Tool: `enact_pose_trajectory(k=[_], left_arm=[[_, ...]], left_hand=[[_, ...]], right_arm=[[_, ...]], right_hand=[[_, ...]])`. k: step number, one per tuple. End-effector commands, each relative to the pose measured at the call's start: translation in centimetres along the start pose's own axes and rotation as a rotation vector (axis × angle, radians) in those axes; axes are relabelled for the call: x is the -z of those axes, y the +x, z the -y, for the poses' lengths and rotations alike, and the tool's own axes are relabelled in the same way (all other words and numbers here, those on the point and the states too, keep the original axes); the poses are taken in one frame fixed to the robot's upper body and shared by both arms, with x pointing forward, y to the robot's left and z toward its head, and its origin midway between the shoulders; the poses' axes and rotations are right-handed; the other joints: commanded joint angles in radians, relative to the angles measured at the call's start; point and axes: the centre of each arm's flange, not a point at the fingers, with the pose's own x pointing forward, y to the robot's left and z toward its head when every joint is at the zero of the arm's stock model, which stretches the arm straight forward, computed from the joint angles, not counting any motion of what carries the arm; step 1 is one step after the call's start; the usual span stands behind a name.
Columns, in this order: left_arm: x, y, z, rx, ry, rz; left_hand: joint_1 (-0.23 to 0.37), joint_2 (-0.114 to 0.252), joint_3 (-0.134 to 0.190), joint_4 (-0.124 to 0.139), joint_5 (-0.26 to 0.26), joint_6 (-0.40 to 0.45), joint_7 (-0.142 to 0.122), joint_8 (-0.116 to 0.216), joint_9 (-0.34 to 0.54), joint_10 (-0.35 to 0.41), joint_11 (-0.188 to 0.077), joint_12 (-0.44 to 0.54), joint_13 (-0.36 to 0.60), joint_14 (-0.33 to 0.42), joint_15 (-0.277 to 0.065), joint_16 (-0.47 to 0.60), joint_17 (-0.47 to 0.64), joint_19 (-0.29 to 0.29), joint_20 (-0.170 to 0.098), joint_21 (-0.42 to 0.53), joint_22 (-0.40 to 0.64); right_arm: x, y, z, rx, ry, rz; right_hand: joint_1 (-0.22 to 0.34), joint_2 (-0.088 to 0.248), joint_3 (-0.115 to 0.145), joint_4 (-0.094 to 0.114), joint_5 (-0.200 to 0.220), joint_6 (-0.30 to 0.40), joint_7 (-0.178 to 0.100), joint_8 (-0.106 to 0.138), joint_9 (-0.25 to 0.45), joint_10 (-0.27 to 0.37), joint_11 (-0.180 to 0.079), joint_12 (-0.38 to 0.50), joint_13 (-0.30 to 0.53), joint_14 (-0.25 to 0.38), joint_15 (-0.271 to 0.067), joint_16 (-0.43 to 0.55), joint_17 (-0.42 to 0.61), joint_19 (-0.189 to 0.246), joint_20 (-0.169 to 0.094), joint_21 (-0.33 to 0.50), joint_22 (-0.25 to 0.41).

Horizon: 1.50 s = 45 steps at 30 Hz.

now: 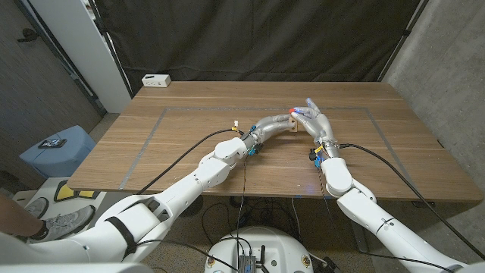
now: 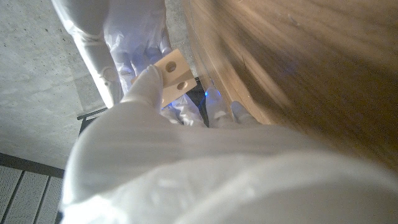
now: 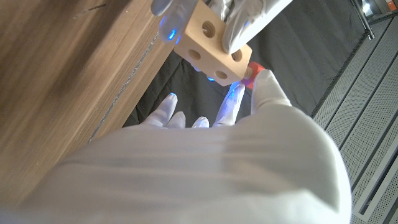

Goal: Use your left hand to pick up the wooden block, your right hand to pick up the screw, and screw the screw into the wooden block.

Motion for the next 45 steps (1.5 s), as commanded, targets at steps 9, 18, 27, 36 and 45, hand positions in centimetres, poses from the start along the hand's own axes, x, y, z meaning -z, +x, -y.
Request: enact_pose_trajectory(k=[9, 18, 27, 36, 45], left_arm=[[0.0, 0.2, 0.0, 0.001, 0.0, -0.002], [0.0, 0.2, -0.1, 0.003, 0.0, -0.002], [-0.1, 0.3, 0.0, 0.008, 0.004, 0.0], [-0.4, 0.0, -0.2, 0.0, 0.017, 0.003], [-0.8, -0.1, -0.8, -0.001, 0.037, 0.001]], left_hand=[[-0.009, 0.002, 0.0, 0.005, 0.004, 0.006, 0.006, 0.007, 0.002, 0.007, 0.006, 0.003, 0.005, 0.007, -0.098, -0.002, 0.005, -0.007, 0.005, 0.003, 0.003], [-0.006, 0.002, 0.001, 0.003, 0.004, 0.006, 0.006, 0.007, 0.002, 0.006, 0.006, 0.003, 0.005, 0.007, -0.098, -0.002, 0.005, -0.007, 0.004, 0.003, 0.003], [-0.007, 0.002, 0.001, 0.004, 0.004, 0.004, 0.006, 0.006, 0.002, 0.005, 0.006, 0.002, 0.005, 0.006, -0.098, -0.002, 0.005, -0.007, 0.005, 0.003, 0.003], [-0.007, 0.001, 0.0, 0.003, 0.004, 0.005, 0.005, 0.006, 0.002, 0.004, 0.006, 0.002, 0.005, 0.006, -0.098, -0.001, 0.006, -0.007, 0.005, 0.003, 0.003], [-0.008, 0.001, 0.0, 0.004, 0.004, 0.003, 0.003, 0.005, 0.002, 0.005, 0.006, 0.003, 0.005, 0.005, -0.098, -0.002, 0.006, -0.007, 0.004, 0.003, 0.003]], right_arm=[[0.2, 0.1, 0.1, -0.004, 0.006, -0.002], [0.2, 0.1, 0.1, -0.013, 0.007, 0.003], [0.0, 0.1, 0.1, -0.02, 0.01, 0.009], [-0.3, 0.0, 0.4, -0.036, 0.003, 0.01], [-0.9, -0.1, 1.1, -0.047, -0.031, 0.005]], right_hand=[[-0.02, -0.004, -0.008, 0.001, 0.0, -0.027, 0.003, -0.013, 0.002, -0.017, 0.001, -0.002, 0.004, -0.01, -0.046, -0.003, 0.003, -0.009, 0.003, -0.004, 0.004], [-0.033, -0.007, -0.012, 0.003, 0.001, -0.079, -0.003, -0.037, 0.002, -0.04, 0.012, -0.004, 0.004, -0.018, -0.04, -0.005, 0.004, -0.019, 0.005, -0.005, 0.005], [-0.048, -0.012, -0.017, 0.006, 0.0, -0.12, -0.004, -0.055, 0.003, -0.057, 0.017, -0.005, 0.005, -0.026, -0.037, -0.006, 0.004, -0.027, 0.007, -0.005, 0.005], [-0.066, -0.016, -0.022, 0.01, 0.001, -0.162, -0.002, -0.075, 0.003, -0.08, 0.025, -0.006, 0.005, -0.043, -0.028, -0.009, 0.005, -0.041, 0.009, -0.007, 0.005], [-0.085, -0.014, -0.026, 0.016, 0.001, -0.21, 0.005, -0.1, 0.003, -0.098, 0.032, -0.005, 0.005, -0.061, -0.021, -0.012, 0.005, -0.055, 0.015, -0.007, 0.005]])
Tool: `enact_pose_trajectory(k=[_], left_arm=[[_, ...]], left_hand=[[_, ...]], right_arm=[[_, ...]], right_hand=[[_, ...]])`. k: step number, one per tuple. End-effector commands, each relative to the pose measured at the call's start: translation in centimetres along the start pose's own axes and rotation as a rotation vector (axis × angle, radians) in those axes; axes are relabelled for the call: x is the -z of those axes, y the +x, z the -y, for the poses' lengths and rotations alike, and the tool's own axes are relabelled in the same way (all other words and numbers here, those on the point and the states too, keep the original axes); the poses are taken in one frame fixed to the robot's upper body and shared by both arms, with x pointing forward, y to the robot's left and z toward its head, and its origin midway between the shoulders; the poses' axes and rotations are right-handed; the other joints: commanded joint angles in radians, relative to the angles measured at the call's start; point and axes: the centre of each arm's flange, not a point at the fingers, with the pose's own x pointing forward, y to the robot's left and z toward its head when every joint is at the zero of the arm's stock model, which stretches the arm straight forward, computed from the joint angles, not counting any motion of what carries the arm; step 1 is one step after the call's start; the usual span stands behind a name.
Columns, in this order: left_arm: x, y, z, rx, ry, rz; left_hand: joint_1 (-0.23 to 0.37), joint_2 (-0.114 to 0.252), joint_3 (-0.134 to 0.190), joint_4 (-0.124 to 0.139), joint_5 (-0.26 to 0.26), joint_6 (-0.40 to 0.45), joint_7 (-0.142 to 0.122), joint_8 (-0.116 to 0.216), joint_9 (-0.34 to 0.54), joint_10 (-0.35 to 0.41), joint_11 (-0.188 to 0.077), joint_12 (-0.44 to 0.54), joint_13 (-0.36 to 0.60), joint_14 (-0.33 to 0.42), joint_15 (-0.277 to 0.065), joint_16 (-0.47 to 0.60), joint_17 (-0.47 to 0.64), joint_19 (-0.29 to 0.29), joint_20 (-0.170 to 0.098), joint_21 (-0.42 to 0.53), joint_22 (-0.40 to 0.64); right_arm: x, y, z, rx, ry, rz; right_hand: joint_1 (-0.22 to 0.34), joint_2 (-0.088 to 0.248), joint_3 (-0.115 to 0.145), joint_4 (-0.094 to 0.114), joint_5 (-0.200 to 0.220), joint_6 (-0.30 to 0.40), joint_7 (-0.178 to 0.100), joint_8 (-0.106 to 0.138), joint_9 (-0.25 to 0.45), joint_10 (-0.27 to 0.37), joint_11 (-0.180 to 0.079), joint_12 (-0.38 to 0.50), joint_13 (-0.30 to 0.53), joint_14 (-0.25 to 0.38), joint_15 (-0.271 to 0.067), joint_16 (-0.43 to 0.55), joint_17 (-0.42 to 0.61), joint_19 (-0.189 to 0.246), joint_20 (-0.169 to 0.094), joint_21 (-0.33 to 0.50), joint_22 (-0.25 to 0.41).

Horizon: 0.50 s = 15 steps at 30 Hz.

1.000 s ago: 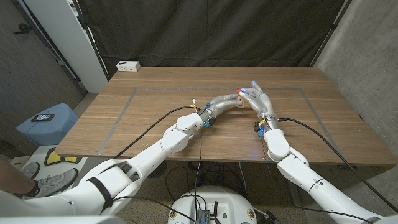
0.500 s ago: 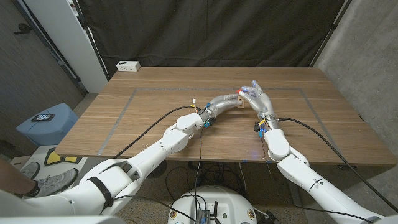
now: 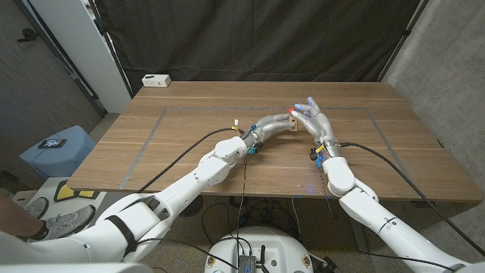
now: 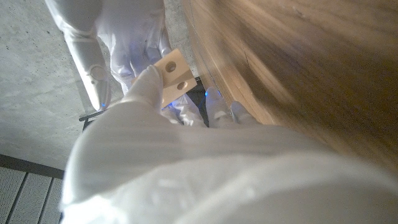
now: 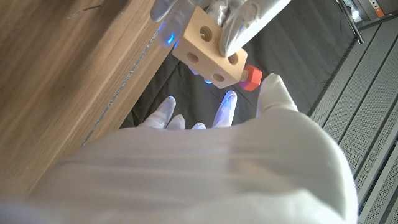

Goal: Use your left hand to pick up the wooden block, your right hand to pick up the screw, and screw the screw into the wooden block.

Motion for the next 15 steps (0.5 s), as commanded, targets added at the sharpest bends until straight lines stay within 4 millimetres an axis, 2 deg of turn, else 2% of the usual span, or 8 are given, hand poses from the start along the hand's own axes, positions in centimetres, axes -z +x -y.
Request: enact_pose_trajectory(k=[1, 15], left_arm=[[-0.4, -0.2, -0.6, -0.004, 0.021, -0.005], [-1.0, -0.2, -2.2, -0.003, 0.056, -0.014]], left_hand=[[-0.007, 0.001, 0.003, 0.006, 0.004, 0.006, 0.0, 0.008, 0.002, 0.005, 0.006, 0.006, 0.005, 0.005, -0.098, -0.001, 0.006, -0.007, 0.004, 0.003, 0.003], [-0.007, 0.0, 0.003, 0.005, 0.004, 0.009, 0.002, 0.009, 0.002, 0.004, 0.006, 0.007, 0.005, 0.005, -0.098, -0.002, 0.005, -0.007, 0.004, 0.003, 0.003]], right_arm=[[-0.5, -0.2, 0.7, -0.019, -0.039, -0.01], [-1.8, 0.5, 1.9, -0.048, -0.129, -0.047]], right_hand=[[-0.013, 0.003, -0.003, 0.002, 0.001, -0.023, 0.004, -0.01, 0.003, -0.013, -0.003, -0.001, 0.005, -0.01, -0.018, -0.002, 0.003, -0.006, 0.001, -0.003, 0.005], [-0.037, 0.004, -0.008, 0.008, 0.002, -0.064, 0.013, -0.035, 0.001, -0.037, 0.016, 0.0, 0.005, -0.026, -0.001, -0.002, 0.003, -0.014, 0.008, -0.001, 0.005]])
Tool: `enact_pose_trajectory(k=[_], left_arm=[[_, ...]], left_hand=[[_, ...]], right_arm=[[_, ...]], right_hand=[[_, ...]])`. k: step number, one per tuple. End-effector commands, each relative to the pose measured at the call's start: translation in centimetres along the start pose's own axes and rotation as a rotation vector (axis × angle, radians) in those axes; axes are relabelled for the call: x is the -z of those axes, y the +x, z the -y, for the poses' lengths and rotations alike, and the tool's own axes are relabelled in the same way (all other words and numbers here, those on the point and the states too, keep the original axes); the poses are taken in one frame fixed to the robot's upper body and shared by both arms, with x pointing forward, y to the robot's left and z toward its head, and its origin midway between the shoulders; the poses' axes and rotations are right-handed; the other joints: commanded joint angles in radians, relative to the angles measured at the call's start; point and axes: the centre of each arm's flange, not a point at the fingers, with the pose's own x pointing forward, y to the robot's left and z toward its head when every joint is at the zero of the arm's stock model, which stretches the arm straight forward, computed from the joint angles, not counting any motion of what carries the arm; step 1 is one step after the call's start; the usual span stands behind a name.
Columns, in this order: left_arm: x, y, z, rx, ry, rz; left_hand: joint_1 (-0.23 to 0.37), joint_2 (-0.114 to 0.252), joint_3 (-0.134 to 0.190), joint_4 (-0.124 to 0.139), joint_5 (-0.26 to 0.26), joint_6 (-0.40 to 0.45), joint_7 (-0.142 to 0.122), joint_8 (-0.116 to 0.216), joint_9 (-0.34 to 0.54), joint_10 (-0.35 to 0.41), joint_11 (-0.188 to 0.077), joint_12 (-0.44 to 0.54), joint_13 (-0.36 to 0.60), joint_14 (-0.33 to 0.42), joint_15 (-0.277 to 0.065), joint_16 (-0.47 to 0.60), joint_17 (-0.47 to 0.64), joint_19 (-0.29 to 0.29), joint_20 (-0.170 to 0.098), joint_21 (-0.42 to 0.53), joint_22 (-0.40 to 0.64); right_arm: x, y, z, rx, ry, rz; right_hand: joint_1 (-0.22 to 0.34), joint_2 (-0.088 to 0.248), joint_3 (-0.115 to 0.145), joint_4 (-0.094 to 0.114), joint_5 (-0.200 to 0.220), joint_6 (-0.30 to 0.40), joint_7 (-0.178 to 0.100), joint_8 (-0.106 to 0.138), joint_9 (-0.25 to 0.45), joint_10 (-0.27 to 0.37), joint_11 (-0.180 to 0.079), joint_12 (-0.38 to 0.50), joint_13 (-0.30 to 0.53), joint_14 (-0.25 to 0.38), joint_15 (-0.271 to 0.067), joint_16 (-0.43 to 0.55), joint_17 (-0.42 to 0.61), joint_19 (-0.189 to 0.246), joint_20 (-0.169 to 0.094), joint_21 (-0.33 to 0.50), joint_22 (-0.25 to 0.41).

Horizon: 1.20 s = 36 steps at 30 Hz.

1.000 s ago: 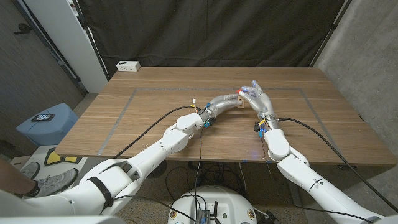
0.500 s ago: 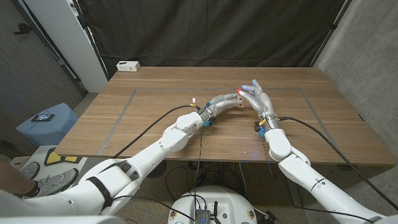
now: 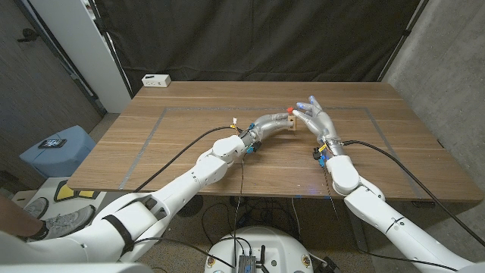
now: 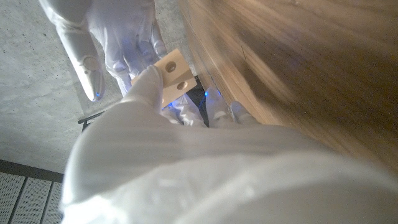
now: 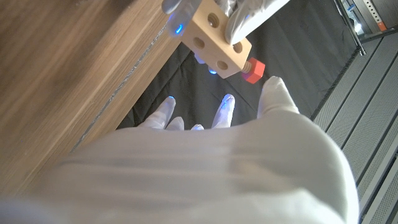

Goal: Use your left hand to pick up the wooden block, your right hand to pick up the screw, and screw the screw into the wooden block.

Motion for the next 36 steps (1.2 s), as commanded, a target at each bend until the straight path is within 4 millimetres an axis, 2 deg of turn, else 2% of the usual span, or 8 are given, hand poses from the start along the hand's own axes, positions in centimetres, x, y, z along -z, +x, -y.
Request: enact_pose_trajectory(k=[1, 27, 36], left_arm=[[-0.6, 0.1, -1.5, 0.0, 0.032, -0.006], [-1.6, 0.7, -3.0, 0.018, 0.077, -0.011], [-1.9, 0.6, -2.9, 0.025, 0.092, -0.009]], left_hand=[[-0.006, -0.001, 0.001, 0.003, 0.005, 0.009, 0.002, 0.004, 0.002, 0.004, 0.006, 0.003, 0.006, 0.005, -0.097, -0.002, 0.005, -0.007, 0.004, 0.003, 0.003], [-0.005, 0.0, 0.003, 0.003, 0.005, 0.006, 0.003, 0.003, 0.002, 0.004, 0.006, 0.003, 0.005, 0.004, -0.096, -0.003, 0.005, -0.009, 0.005, 0.002, 0.003], [-0.005, 0.0, 0.003, 0.003, 0.005, 0.009, 0.003, 0.004, 0.002, 0.003, 0.006, 0.003, 0.005, 0.005, -0.096, -0.002, 0.005, -0.009, 0.005, 0.002, 0.003]], right_arm=[[-0.9, 0.5, 1.0, -0.026, -0.084, -0.034], [-3.7, 1.8, 2.9, -0.091, -0.262, -0.082], [-5.5, 2.2, 3.7, -0.133, -0.341, -0.089]], right_hand=[[-0.011, -0.001, -0.004, 0.004, 0.002, -0.011, 0.001, -0.007, 0.001, -0.01, -0.001, 0.0, 0.005, -0.012, 0.003, 0.0, 0.003, -0.005, -0.001, -0.001, 0.005], [-0.01, 0.001, 0.0, -0.004, 0.006, -0.026, 0.02, -0.024, -0.001, -0.013, 0.007, 0.006, 0.005, -0.014, 0.014, 0.003, 0.001, -0.005, 0.006, 0.002, 0.005], [-0.005, 0.002, 0.003, -0.009, 0.009, -0.029, 0.026, -0.03, -0.002, -0.013, 0.012, 0.008, 0.005, -0.014, 0.024, 0.003, 0.0, -0.006, 0.006, 0.003, 0.005]])
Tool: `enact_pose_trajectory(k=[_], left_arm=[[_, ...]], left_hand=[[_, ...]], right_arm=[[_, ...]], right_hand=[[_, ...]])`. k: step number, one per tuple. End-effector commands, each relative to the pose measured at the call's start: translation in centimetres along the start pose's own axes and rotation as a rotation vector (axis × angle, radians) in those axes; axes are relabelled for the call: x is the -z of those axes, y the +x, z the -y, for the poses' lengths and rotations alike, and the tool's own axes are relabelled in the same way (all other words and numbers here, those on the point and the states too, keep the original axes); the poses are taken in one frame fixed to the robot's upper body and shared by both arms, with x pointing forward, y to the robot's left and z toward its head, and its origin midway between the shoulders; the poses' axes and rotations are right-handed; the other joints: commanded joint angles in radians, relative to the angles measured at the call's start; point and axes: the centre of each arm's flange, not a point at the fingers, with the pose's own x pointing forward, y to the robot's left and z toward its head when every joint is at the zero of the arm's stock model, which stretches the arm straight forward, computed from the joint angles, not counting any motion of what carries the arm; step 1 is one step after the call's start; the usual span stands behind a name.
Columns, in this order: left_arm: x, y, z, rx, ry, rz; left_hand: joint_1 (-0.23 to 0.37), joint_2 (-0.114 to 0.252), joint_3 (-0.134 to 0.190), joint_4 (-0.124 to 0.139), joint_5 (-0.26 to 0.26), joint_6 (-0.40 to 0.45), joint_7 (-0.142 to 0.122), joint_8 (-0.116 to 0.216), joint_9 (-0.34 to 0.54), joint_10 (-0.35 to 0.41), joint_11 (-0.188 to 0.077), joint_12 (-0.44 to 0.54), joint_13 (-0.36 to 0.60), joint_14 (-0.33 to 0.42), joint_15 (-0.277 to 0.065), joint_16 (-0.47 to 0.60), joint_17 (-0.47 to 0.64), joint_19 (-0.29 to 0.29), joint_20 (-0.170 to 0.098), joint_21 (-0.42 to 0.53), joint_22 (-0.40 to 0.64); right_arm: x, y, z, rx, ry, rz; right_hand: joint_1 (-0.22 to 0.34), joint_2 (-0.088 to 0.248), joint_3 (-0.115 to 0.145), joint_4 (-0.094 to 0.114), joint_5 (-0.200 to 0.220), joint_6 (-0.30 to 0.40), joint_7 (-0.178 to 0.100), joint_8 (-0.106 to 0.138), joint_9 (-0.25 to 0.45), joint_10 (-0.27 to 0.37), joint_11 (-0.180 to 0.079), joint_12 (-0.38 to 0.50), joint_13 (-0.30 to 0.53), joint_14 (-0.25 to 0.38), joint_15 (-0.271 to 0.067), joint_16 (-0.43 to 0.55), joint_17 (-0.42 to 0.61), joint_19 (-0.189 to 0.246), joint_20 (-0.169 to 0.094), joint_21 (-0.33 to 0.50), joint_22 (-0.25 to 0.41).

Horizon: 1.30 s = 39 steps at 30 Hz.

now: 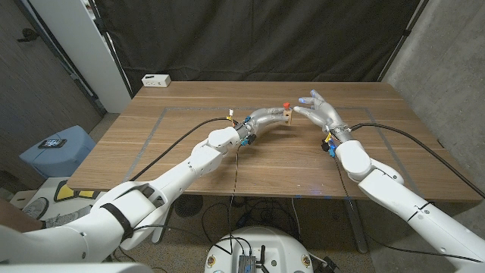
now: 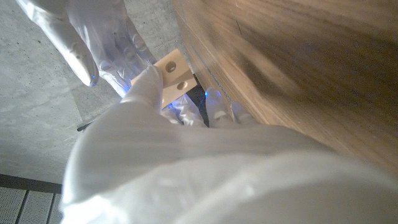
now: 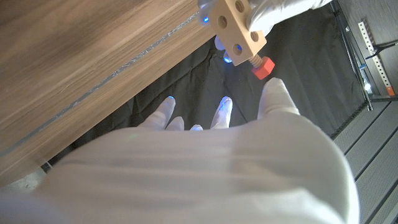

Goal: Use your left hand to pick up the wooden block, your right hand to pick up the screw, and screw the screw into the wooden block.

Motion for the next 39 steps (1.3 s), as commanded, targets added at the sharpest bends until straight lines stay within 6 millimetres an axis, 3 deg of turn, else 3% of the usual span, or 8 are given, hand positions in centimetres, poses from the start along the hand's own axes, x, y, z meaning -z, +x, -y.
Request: enact_pose_trajectory(k=[1, 28, 39], left_arm=[[-0.4, 0.0, -0.1, 0.008, 0.021, 0.003], [-0.7, 0.0, -0.4, 0.023, 0.049, 0.002], [-0.8, 0.1, -0.3, 0.022, 0.065, -0.001]], left_hand=[[-0.006, 0.0, 0.003, 0.004, 0.005, 0.01, 0.002, 0.009, 0.002, 0.003, 0.006, 0.006, 0.005, 0.006, -0.096, -0.002, 0.006, -0.004, 0.001, 0.002, 0.003], [-0.006, 0.0, 0.003, 0.003, 0.005, 0.008, 0.001, 0.008, 0.002, 0.003, 0.006, 0.007, 0.005, 0.007, -0.096, -0.001, 0.006, -0.003, 0.001, 0.003, 0.003], [-0.004, 0.002, 0.004, 0.003, 0.005, 0.009, 0.003, 0.008, 0.002, 0.003, 0.006, 0.007, 0.005, 0.006, -0.094, -0.001, 0.007, -0.004, 0.002, 0.003, 0.003]], right_arm=[[-1.8, 0.3, 1.4, -0.044, -0.101, -0.016], [-6.9, 0.8, 4.2, -0.195, -0.363, -0.08], [-9.2, 2.0, 4.9, -0.255, -0.45, -0.098]], right_hand=[[0.007, 0.002, 0.005, -0.011, 0.006, -0.004, 0.007, -0.007, 0.002, -0.001, 0.01, 0.009, 0.005, -0.002, 0.014, 0.003, 0.002, -0.004, 0.003, 0.003, 0.005], [0.034, 0.001, 0.02, -0.031, 0.024, -0.009, 0.032, -0.025, 0.001, -0.006, 0.008, 0.011, 0.004, -0.013, 0.036, 0.001, -0.001, -0.015, 0.025, 0.001, 0.004], [0.057, 0.004, 0.033, -0.041, 0.032, -0.01, 0.04, -0.032, 0.001, -0.027, 0.018, 0.005, 0.004, -0.015, 0.043, 0.001, -0.002, -0.021, 0.028, 0.0, 0.004]])
